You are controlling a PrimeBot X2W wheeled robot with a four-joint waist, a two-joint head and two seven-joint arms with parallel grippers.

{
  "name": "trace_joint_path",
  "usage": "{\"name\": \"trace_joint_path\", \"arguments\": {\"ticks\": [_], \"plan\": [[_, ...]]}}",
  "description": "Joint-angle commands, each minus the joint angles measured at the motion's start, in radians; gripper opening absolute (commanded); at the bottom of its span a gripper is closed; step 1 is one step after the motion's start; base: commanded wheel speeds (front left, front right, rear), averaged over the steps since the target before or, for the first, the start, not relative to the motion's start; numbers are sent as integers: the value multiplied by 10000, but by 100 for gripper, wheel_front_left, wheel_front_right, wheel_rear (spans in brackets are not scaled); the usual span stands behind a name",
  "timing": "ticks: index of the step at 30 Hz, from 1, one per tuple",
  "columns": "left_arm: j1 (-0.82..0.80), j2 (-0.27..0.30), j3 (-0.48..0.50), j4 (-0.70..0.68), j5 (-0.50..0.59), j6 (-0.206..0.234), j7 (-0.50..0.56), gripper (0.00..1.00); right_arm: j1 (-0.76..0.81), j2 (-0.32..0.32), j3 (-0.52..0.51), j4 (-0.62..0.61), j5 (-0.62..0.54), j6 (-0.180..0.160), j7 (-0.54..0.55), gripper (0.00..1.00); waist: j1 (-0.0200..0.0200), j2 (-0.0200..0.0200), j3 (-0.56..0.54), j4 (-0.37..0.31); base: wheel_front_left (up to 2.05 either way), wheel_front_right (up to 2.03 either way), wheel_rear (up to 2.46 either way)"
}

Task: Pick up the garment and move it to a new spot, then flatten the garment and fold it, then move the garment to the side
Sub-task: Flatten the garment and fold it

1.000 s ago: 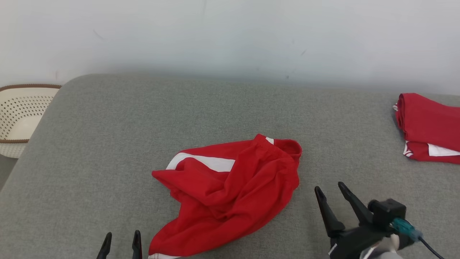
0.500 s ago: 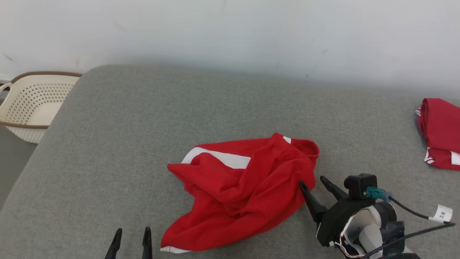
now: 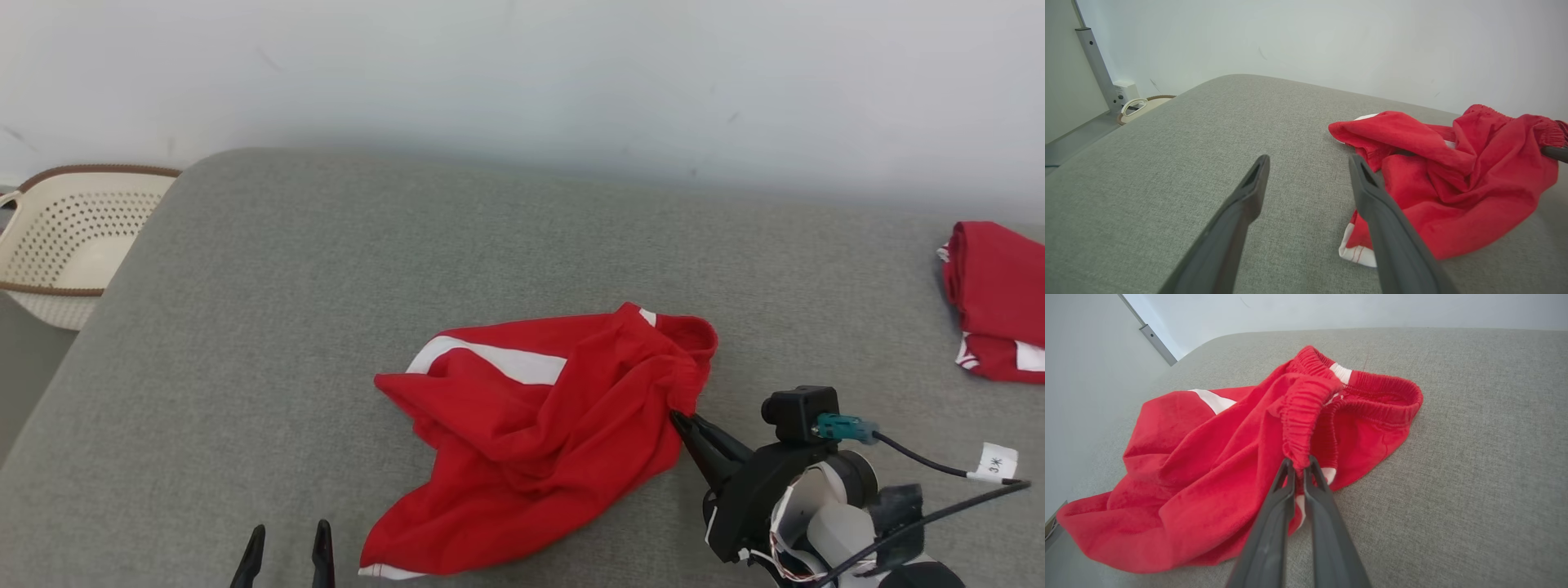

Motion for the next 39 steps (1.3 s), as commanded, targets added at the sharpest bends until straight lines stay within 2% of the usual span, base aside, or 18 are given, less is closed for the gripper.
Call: {"name": "trace_joint_path", "arguments": {"ticks": [1, 5, 11, 18, 22, 23, 24, 32, 39], "plan": [[104, 1, 50, -3, -64, 46, -43, 100, 158, -174, 76, -266, 216, 5, 75, 0, 0, 0, -135, -202, 0, 0, 0], [243, -1, 172, 7, -74, 5, -42, 100, 503, -688, 71, -1581, 949, 5, 616, 0, 0, 0, -239, -501, 0, 0, 0], [266, 1, 228, 19, -98, 43, -43, 100, 1438, -1234, -524, -3346, 1560, 5, 1528, 0, 0, 0, -326, -769, 0, 0, 0], [368, 2, 184, 45, -187, 63, -42, 100, 3088, -1512, -1582, -4717, 1312, 5, 2901, 0, 0, 0, -335, -831, 0, 0, 0], [451, 2, 180, -12, -232, 159, -42, 100, 3962, -1388, -2379, -5317, 922, 5, 3656, 0, 0, 0, -319, -857, 0, 0, 0], [461, 2, 179, -28, -237, 155, -42, 100, 4070, -1354, -2658, -5425, 709, 5, 3728, 15, 0, 0, -312, -868, 0, 0, 0], [463, 0, 169, -30, -242, 158, -42, 100, 4163, -1317, -2971, -5495, 439, 5, 3759, 100, 0, 0, -305, -875, 0, 0, 0], [341, 2, 108, -15, -221, 159, -44, 100, 4759, -447, -4751, -6230, -1380, 5, 3811, 100, 0, 0, -257, -813, 0, 0, 0], [234, 1, 116, -29, -196, 173, -42, 100, 4102, 34, -5175, -6276, -2149, 5, 3652, 100, 0, 0, -192, -737, 0, 0, 0]]}}
